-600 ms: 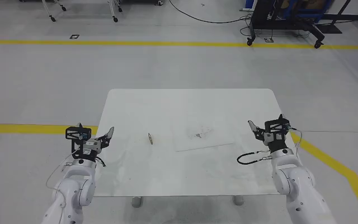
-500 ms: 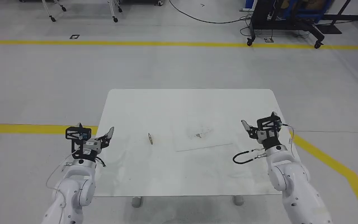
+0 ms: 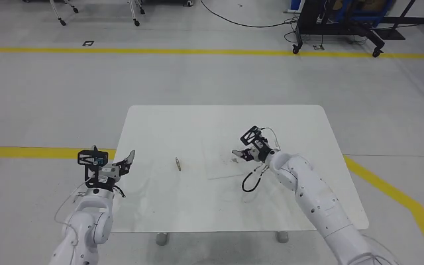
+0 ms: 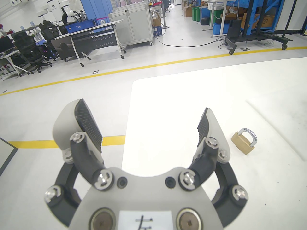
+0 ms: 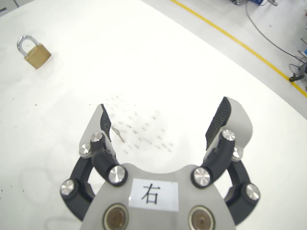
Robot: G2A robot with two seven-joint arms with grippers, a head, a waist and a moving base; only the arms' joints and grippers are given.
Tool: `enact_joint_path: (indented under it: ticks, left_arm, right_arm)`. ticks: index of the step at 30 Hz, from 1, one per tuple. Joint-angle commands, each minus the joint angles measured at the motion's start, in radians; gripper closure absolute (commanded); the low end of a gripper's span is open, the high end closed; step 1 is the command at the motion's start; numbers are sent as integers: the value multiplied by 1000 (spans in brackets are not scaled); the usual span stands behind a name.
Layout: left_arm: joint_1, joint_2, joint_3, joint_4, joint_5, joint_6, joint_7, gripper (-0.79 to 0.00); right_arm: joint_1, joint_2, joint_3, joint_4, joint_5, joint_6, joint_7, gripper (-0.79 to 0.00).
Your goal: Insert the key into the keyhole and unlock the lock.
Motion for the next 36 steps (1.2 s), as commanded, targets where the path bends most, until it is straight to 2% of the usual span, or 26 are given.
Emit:
enact_joint_path:
  ticks: [1,5,11,12,14,15,16,19,26,27,30,36]
  left_arm:
    - [0,0,0,0,0,0,0,-785]
    - [0,0,0,0,0,0,0,-785]
    - [0,0,0,0,0,0,0,-785]
    - [0,0,0,0,0,0,0,-785]
    - [0,0,0,0,0,0,0,-785]
    - [0,0,0,0,0,0,0,-785]
    - [0,0,0,0,0,0,0,-785]
    - [0,0,0,0,0,0,0,-785]
    - [0,0,0,0,0,0,0,-785]
    - [0,0,0,0,0,0,0,-785]
    - [0,0,0,0,0,0,0,-785]
    - [0,0,0,0,0,0,0,-785]
  right_arm:
    - [41,-6,-18,66,25,-65,14,-785]
    - [84,-10,-44,139,38,-179,9,-785]
    - [106,-7,-56,174,15,-246,18,-785]
    - [107,-6,-59,174,8,-258,17,-748]
    - [109,-4,-61,178,4,-286,11,-597]
    - [111,-3,-62,181,3,-299,7,-465]
    - [112,-3,-64,184,2,-311,2,-385]
    - [116,1,-69,187,-5,-369,-25,-326]
    - [119,10,-76,184,-51,-432,-53,-289]
    - [122,10,-82,187,-57,-432,-50,-243]
    - [133,5,-96,205,-53,-434,-50,0]
    - [140,9,-100,207,-73,-446,-89,0]
